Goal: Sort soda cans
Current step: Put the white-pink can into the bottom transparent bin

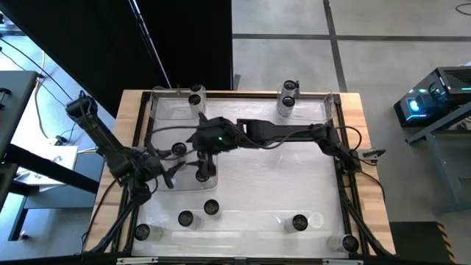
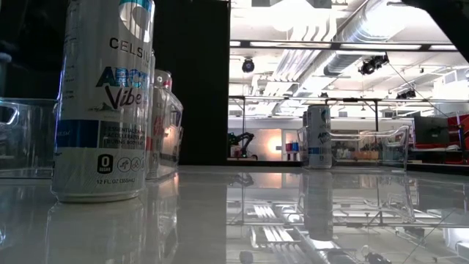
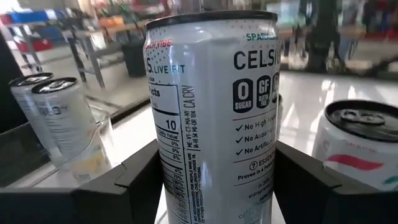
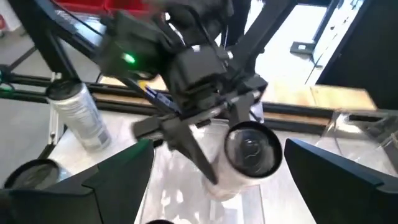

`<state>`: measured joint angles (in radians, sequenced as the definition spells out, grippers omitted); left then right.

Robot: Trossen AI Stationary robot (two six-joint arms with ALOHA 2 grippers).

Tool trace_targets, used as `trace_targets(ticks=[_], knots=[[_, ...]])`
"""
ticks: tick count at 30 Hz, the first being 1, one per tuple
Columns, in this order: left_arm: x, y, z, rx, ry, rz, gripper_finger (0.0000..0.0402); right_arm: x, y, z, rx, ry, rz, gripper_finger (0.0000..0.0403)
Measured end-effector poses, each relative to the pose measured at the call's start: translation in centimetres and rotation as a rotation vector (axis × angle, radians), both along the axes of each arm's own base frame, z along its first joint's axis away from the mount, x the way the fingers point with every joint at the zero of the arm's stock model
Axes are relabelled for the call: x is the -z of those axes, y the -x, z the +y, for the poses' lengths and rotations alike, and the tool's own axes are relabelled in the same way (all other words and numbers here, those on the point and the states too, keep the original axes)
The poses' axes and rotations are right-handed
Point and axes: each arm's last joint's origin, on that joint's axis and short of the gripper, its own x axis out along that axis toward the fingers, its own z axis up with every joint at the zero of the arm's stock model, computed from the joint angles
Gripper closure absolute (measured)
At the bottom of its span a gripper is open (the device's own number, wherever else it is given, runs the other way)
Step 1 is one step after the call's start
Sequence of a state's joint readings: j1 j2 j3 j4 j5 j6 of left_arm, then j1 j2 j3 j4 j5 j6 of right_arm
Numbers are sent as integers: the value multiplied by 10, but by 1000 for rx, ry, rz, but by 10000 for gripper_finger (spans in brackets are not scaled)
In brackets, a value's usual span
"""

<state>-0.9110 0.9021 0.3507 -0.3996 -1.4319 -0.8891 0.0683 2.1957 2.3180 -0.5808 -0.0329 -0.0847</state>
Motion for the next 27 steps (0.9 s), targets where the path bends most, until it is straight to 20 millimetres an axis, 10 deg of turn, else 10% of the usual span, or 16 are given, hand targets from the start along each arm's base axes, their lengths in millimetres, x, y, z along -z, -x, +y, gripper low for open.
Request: trace_targets(ticks=[11, 27], knots=[[25, 5, 1, -33, -15, -87, 167, 1, 22, 32, -12, 143, 150, 46], [34, -16, 3, -95, -6, -14, 167, -36, 111, 47, 177, 208, 184, 45]])
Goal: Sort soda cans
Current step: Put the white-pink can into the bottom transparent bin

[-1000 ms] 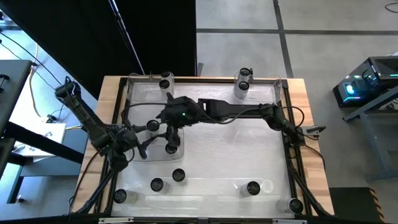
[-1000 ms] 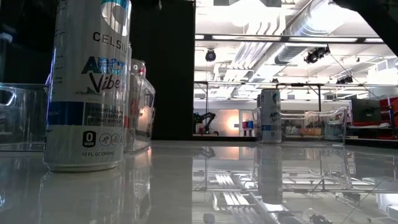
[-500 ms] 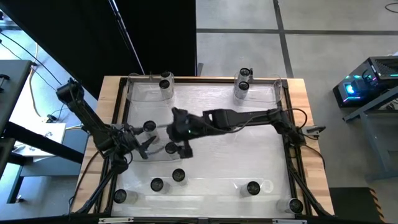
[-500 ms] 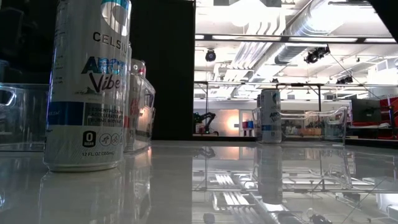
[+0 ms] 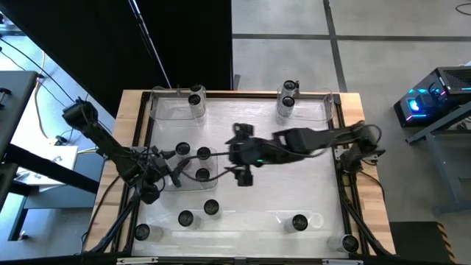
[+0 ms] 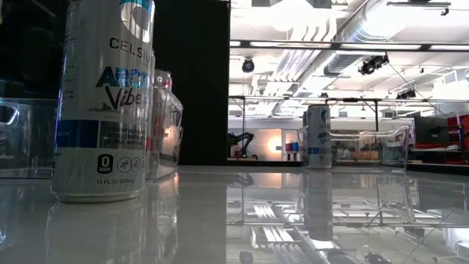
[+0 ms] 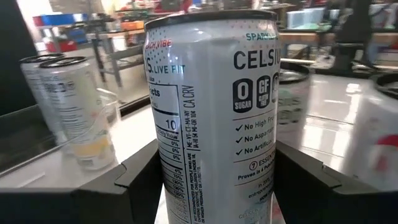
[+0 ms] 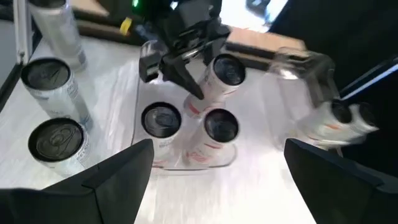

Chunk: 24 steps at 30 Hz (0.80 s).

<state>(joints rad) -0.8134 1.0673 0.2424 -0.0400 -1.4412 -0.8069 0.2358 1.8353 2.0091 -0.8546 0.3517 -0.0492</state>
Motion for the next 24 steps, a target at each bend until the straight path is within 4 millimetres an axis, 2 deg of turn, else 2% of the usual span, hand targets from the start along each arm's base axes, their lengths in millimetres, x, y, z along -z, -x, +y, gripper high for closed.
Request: trace_targets(ticks=[3, 11, 15, 18, 24], knots=[[1, -3, 4, -35, -8, 3, 167, 1, 25, 3, 41, 1, -87, 45], [9, -12, 9, -16, 10, 118, 167, 27, 78, -1, 124, -62, -301, 45], [11, -14, 10, -6, 24, 146, 167, 43, 88, -5, 130, -95, -358, 45], [12, -14, 9, 10, 39, 152, 165, 47, 91, -6, 130, -106, -387, 45], [12, -15, 8, 38, 62, 171, 109, 49, 91, -5, 132, -123, -381, 45]])
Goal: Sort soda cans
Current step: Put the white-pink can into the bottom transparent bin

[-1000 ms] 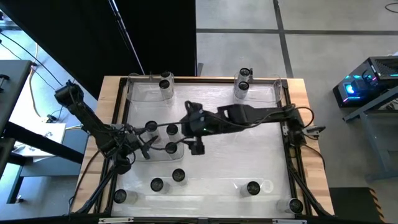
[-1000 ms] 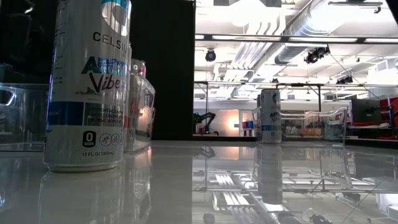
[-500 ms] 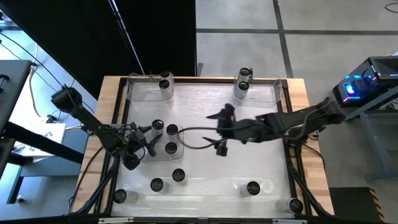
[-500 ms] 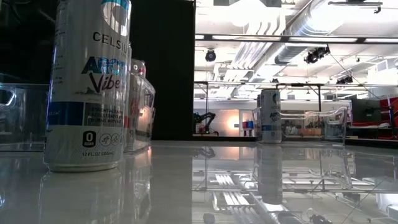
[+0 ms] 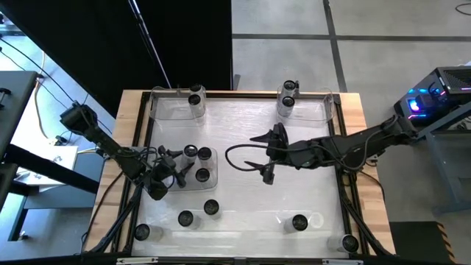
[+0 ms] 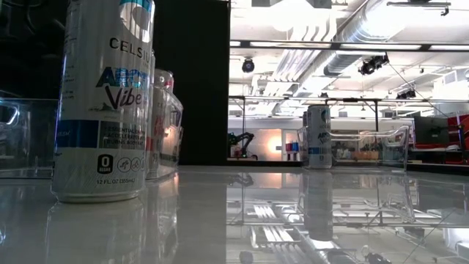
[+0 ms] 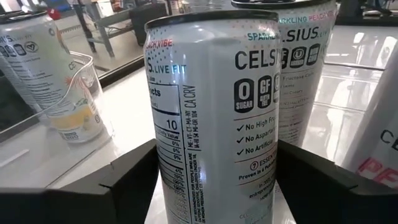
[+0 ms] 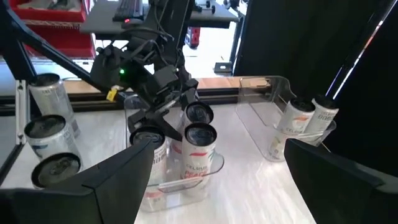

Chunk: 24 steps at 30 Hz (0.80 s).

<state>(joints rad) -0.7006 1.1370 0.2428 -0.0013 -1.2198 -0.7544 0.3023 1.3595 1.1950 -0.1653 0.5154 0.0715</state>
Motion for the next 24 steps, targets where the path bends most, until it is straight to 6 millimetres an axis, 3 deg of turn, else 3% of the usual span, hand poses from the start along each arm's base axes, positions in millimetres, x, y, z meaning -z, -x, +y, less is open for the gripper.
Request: trace_targets(ticks=[24], knots=[[-9, 8, -5, 58, -31, -10, 101, 1, 0, 2, -2, -24, -2, 45]])
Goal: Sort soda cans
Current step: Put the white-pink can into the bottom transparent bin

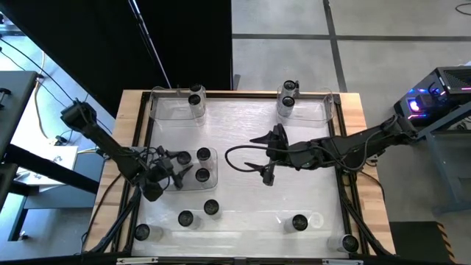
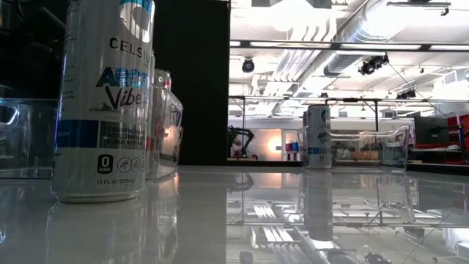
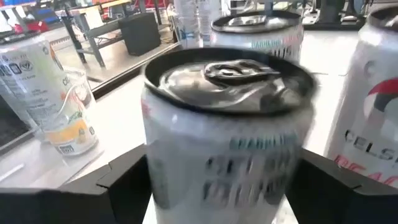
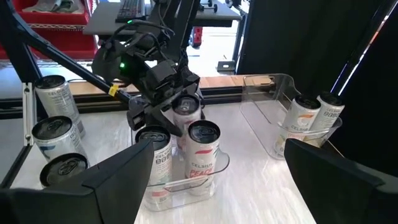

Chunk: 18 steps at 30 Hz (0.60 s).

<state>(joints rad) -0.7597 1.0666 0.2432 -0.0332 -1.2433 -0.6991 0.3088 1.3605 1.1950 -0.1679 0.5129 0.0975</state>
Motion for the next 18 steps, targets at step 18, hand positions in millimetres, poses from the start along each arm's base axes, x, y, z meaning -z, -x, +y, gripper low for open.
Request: trace_targets(ticks=[18], knots=[[-23, 8, 8, 4, -39, -47, 118, 1, 0, 0, 3, -8, 4, 45]])
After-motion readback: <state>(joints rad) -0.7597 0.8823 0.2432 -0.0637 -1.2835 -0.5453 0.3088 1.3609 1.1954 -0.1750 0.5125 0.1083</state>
